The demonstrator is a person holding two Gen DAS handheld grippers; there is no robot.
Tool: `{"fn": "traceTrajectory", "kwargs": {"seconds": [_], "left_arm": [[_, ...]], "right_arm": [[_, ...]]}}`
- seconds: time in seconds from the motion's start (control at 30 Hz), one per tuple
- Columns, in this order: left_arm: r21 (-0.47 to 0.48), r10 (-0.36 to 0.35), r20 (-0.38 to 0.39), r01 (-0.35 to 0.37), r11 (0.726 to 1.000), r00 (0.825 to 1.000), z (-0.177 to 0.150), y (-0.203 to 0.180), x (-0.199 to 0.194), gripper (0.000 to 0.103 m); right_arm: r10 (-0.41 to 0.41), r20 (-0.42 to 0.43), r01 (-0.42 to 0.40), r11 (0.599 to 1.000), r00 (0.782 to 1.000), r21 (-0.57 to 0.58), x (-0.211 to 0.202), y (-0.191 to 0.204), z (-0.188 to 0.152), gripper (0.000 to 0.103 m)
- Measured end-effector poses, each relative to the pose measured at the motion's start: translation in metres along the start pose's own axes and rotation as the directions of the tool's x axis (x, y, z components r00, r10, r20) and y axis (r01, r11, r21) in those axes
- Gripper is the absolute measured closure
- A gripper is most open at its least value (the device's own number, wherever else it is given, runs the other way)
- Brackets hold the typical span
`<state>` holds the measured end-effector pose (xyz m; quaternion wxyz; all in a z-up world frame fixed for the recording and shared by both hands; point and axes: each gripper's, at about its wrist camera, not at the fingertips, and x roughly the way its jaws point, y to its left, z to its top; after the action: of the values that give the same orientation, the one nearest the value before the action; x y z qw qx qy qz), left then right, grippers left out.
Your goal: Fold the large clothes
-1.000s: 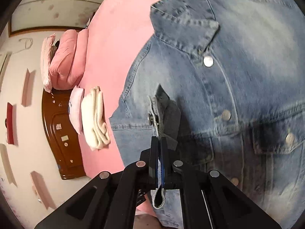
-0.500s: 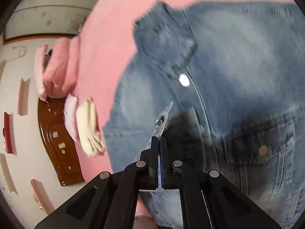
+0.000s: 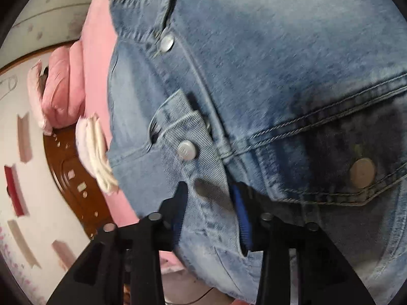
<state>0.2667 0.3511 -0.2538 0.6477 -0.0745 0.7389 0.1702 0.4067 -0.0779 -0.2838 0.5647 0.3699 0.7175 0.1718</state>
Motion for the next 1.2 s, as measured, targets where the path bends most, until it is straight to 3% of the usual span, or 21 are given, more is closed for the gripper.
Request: {"fn": "traceTrajectory", "kwargs": {"seconds": [0.1,0.13,0.17,0.33,0.43,0.63,0.77,0.83,0.93,1.1,1.2], "left_arm": [[-0.008,-0.002,-0.002,0.002,1.0,1.0,-0.004,0.007,0.013,0.044],[-0.009,-0.001,-0.001,0.001,1.0,1.0,-0.003,0.009,0.012,0.044],[-0.008,0.001,0.0,-0.001,1.0,1.0,0.001,0.014,0.013,0.044],[0.002,0.023,0.012,-0.023,1.0,1.0,0.004,0.007,0.007,0.044],[0.007,0.038,0.032,-0.038,0.999,0.999,0.006,0.008,0.001,0.044],[0.013,0.079,0.129,-0.081,0.997,0.988,0.03,0.015,-0.033,0.044],[-0.024,0.067,0.147,-0.064,0.998,0.987,0.047,0.024,-0.047,0.044],[-0.036,0.051,0.129,-0.046,0.998,0.99,0.052,0.028,-0.049,0.044],[-0.043,0.052,0.122,-0.048,0.998,0.991,0.052,0.026,-0.046,0.044],[-0.051,0.07,0.1,-0.065,0.997,0.993,0.059,0.026,-0.034,0.044],[-0.064,0.103,0.086,-0.098,0.993,0.991,0.062,0.039,-0.035,0.044]], "right_arm": [[-0.056,0.014,0.057,0.997,0.998,-0.05,0.004,0.009,-0.005,0.066],[-0.069,0.021,0.07,0.995,0.997,-0.064,0.005,0.013,-0.007,0.077],[-0.065,0.023,0.067,0.995,0.998,-0.08,0.006,0.018,-0.009,0.099],[-0.055,0.081,0.067,0.986,0.995,-0.151,-0.008,0.054,-0.022,0.099],[0.045,0.141,-0.027,0.991,0.989,-0.128,-0.035,0.076,-0.019,0.1],[0.238,0.288,-0.169,0.955,0.928,-0.245,-0.126,0.13,-0.015,0.1],[0.287,0.372,-0.164,0.93,0.883,-0.328,-0.183,0.139,-0.018,0.1],[0.249,0.415,-0.107,0.936,0.875,-0.335,-0.203,0.128,-0.016,0.1],[0.109,0.427,-0.006,0.972,0.897,-0.235,-0.207,0.096,-0.004,0.1],[-0.126,0.386,0.147,0.989,0.914,-0.026,-0.167,0.011,0.013,0.1],[-0.199,0.356,0.194,0.98,0.913,0.048,-0.152,-0.014,0.011,0.1]]}}
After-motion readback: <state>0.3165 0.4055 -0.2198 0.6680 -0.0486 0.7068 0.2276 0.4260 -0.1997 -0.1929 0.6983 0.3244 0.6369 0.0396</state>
